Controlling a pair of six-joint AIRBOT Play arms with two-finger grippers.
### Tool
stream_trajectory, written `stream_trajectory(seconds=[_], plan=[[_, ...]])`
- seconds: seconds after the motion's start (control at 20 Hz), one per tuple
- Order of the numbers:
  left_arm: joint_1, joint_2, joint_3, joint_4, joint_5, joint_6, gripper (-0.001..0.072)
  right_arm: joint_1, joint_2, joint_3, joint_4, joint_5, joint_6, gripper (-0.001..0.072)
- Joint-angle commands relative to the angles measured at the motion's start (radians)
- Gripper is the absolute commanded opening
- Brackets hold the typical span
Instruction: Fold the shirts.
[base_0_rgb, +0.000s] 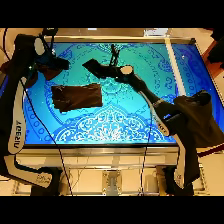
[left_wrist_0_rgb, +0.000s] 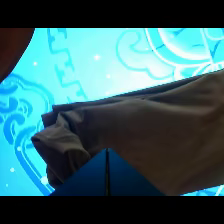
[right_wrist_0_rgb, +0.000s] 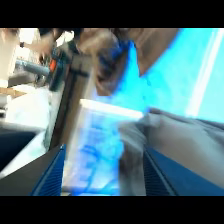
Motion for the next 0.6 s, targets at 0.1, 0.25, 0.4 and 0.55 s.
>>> stream_trajectory(seconds=[0.1,0.25,0.4,0.55], plan=[[0.001,-0.001,0.001,0.004,0.037,-0.008,0.0011,-0.100,-0.007,-0.057,-0.377,0.245,0.272,0.0537],[0.001,-0.001,0.002,0.063,0.116,-0.061,0.0012,-0.081,-0.029,-0.057,-0.390,0.245,0.306,0.0537],[0.001,-0.001,0.002,0.066,0.113,-0.063,0.0012,-0.060,-0.068,-0.056,-0.383,0.257,0.309,0.0537],[0.001,0.002,0.002,0.083,0.114,-0.063,0.0012,-0.044,-0.113,-0.056,-0.299,0.262,0.308,0.0537]])
